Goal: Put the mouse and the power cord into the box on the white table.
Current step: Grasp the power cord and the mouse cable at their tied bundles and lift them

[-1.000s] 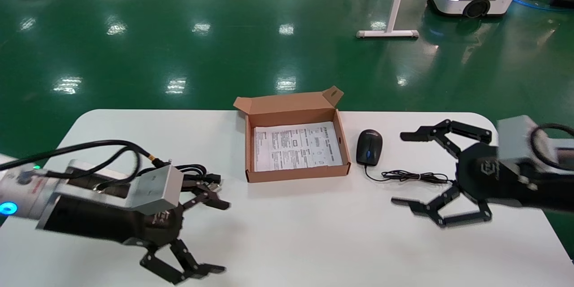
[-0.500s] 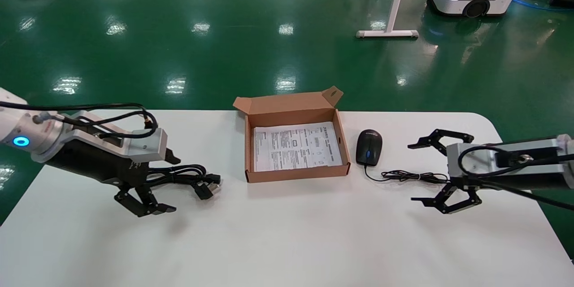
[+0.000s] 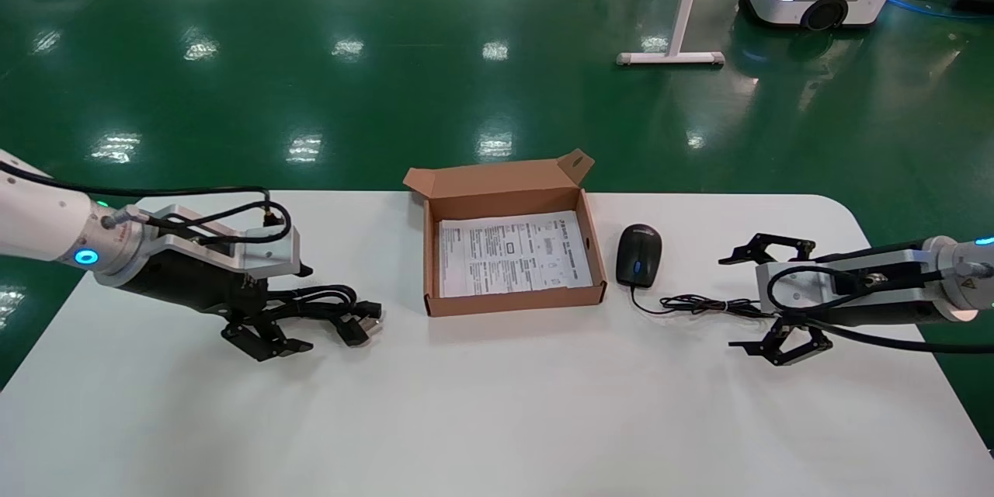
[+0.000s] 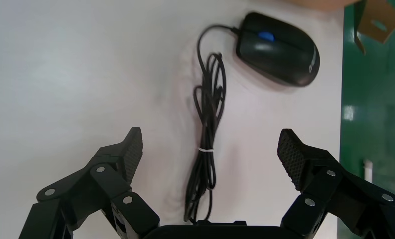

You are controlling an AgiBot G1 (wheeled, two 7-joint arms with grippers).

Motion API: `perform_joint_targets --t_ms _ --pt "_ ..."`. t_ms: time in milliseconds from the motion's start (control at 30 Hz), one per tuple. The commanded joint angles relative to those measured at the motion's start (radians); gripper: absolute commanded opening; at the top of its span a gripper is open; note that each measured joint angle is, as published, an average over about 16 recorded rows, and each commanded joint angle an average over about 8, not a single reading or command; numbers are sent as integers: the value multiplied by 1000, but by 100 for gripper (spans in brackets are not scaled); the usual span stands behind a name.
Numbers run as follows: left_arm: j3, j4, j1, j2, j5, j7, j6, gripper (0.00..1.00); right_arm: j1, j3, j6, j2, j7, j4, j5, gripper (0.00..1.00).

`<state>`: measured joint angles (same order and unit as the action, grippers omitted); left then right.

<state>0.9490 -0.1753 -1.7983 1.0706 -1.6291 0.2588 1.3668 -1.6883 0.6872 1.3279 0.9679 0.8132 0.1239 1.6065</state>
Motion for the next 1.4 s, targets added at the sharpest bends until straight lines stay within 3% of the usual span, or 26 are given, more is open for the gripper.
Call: perform_joint_targets --t_ms 33,200,233,267,333,467,500,567,633,1400 --pt "1 33 1 13 -3 25 -17 100 -5 4 -22 12 19 -30 7 100" --pt "-5 91 3 23 5 50 -50 100 -6 1 -63 36 32 -73 4 100" --pt "-6 99 4 24 6 52 -55 96 -7 0 -69 40 33 -79 3 100" --pt "-8 108 4 26 8 55 -60 83 -7 0 -75 44 33 -86 3 100" --pt "-9 122 3 29 9 59 -68 58 -9 -1 -84 51 30 -99 2 86" --pt "-10 138 2 33 10 64 -75 8 -11 -3 -94 58 25 -115 1 39" --pt "-10 140 1 34 10 64 -77 0 -12 -3 -95 59 25 -117 1 26" --pt "-11 139 2 33 10 64 -76 0 -11 -4 -95 59 24 -116 0 7" --pt "-11 136 2 33 11 64 -76 0 -10 -4 -94 58 25 -114 -1 0" --pt "-10 121 4 28 12 60 -68 0 -7 -3 -85 51 28 -98 -1 0"
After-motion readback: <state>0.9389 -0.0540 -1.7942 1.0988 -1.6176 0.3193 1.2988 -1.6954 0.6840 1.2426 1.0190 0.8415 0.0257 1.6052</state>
